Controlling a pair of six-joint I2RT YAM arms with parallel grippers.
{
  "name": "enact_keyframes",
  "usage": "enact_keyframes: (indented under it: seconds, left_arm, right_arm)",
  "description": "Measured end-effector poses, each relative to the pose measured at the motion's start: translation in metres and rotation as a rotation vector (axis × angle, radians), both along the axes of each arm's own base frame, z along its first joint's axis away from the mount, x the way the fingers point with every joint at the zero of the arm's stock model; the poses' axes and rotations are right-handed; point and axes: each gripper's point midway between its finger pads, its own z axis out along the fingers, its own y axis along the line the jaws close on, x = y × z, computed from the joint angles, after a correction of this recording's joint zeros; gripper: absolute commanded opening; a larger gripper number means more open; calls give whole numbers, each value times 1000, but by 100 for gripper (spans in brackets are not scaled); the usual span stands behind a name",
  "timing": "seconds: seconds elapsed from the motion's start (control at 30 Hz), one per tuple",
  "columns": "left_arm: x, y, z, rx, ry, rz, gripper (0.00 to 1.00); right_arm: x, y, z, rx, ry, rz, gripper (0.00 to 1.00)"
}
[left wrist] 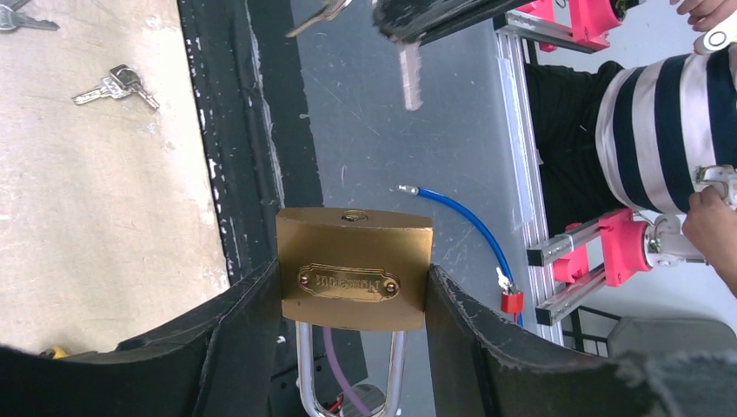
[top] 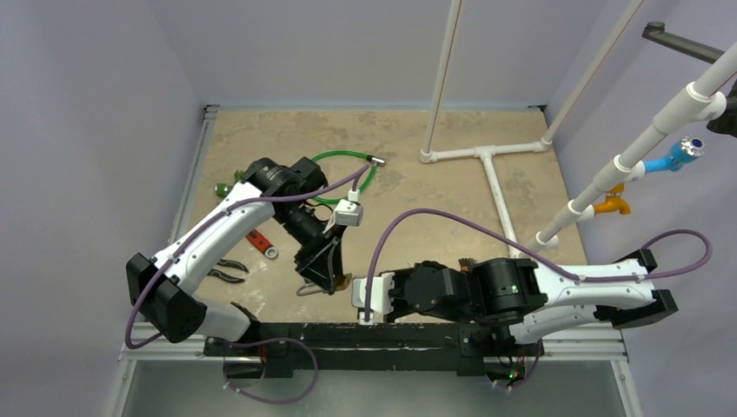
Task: Unlock with the key
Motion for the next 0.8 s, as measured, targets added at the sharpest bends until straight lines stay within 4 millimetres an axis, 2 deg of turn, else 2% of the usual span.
enact_keyframes:
  seconds: [0.27, 0.47, 0.6, 0.8]
  left_arm:
    - [-20, -5, 0, 15, 0, -81, 0]
    - [-30, -5, 0, 31, -12, -127, 0]
    - [-30, -5, -1, 41, -17, -125, 0]
    - [-29, -5, -2, 46, -19, -125, 0]
  right_arm:
    - [-15, 4, -37, -147, 34, 97, 0]
    - [-16, 7, -52, -238, 9, 130, 0]
    - [-15, 11, -50, -262, -7, 140, 0]
    - [-13, 14, -32, -233, -24, 137, 0]
